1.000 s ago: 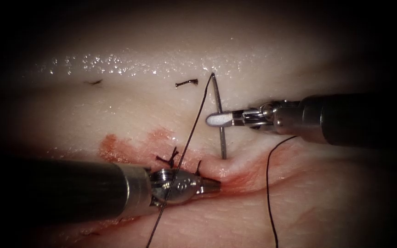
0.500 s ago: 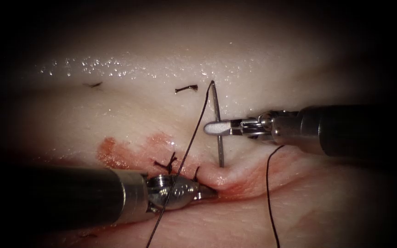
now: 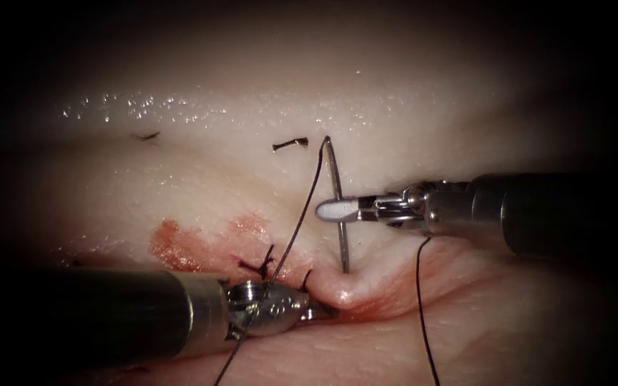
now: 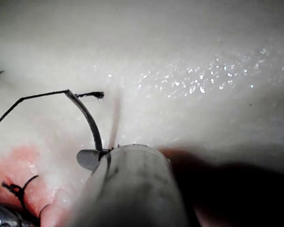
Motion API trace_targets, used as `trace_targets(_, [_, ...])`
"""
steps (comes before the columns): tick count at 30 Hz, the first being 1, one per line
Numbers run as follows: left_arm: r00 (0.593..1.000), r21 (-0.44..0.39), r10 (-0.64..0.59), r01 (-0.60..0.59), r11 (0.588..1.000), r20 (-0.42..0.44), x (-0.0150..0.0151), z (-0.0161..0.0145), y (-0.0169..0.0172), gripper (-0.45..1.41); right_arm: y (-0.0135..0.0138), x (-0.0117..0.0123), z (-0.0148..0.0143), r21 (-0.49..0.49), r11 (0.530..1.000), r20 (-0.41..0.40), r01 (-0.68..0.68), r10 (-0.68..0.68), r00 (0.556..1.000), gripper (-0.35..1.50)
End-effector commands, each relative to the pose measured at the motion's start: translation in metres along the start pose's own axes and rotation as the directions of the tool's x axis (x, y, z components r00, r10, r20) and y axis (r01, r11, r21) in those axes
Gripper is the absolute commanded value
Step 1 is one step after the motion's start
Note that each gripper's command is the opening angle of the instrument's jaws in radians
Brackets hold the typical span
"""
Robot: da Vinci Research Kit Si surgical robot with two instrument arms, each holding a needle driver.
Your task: Wound Closure
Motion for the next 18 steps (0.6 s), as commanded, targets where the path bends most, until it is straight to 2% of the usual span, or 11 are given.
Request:
trace_targets(1, [1.000,0.001,0.006,-0.006,1.000,0.000,0.0000,0.0008,0.0000,-0.16,0.0003,-0.0001,0.0011,0.005,1.000,0.005,-0.010,0.010,1.000,-0.35])
trace_targets(18, [1.000,0.001,0.007,-0.007,1.000,0.000,0.0000,0.0008,0.0000,-0.16,-0.0004,-0.0046,0.0025,0.010,0.999,0.078,-0.032,0.031,0.996,-0.35])
